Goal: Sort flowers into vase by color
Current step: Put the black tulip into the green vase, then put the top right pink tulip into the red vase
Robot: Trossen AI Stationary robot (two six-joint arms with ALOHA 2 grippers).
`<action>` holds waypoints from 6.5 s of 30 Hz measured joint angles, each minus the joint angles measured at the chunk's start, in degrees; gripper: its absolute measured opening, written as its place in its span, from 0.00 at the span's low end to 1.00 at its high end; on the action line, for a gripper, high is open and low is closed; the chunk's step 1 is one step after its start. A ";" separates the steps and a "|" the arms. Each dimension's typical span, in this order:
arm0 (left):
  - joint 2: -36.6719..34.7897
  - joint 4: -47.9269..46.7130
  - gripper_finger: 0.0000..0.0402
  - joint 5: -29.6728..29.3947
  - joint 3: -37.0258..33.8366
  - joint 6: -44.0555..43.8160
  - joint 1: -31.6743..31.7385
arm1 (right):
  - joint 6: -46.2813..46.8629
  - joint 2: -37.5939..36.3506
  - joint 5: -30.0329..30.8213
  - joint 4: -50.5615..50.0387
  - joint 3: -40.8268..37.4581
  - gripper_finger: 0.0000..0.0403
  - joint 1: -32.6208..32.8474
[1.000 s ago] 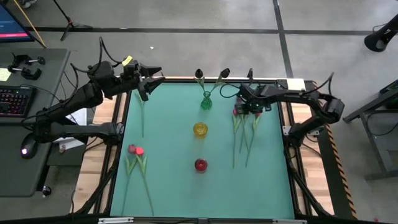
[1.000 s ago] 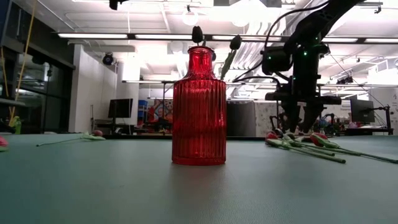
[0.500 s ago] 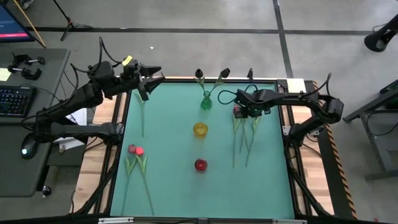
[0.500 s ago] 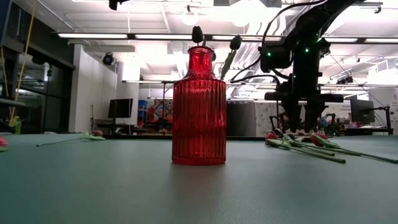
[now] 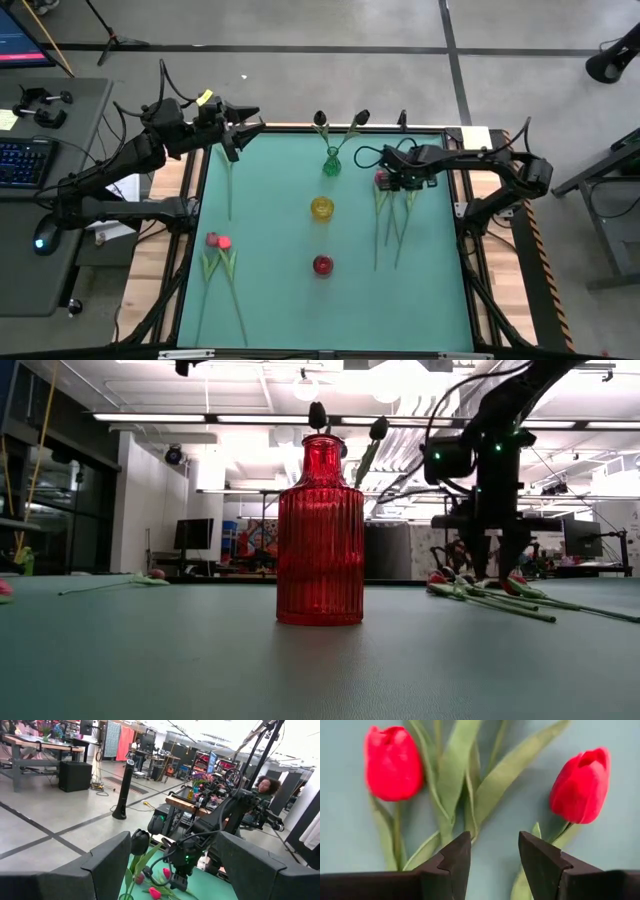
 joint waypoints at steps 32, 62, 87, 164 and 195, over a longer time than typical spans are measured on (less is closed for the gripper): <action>0.00 0.02 0.71 -1.15 0.00 0.02 0.02 | -1.29 5.46 3.55 6.82 -2.00 0.22 0.91; 0.00 0.07 0.71 -4.05 0.00 1.53 0.00 | -33.53 -27.93 4.41 45.58 5.63 0.00 7.41; 0.02 0.07 0.71 -7.47 0.00 4.08 0.02 | -65.73 -2.05 15.81 89.51 5.65 0.00 13.73; 2.17 0.07 0.71 -8.72 0.02 2.40 0.01 | -36.21 -28.78 6.17 33.45 5.65 0.68 12.08; 7.91 -0.02 0.71 -5.03 0.02 2.01 0.00 | -10.79 -3.42 -3.05 -12.54 -0.54 0.68 2.22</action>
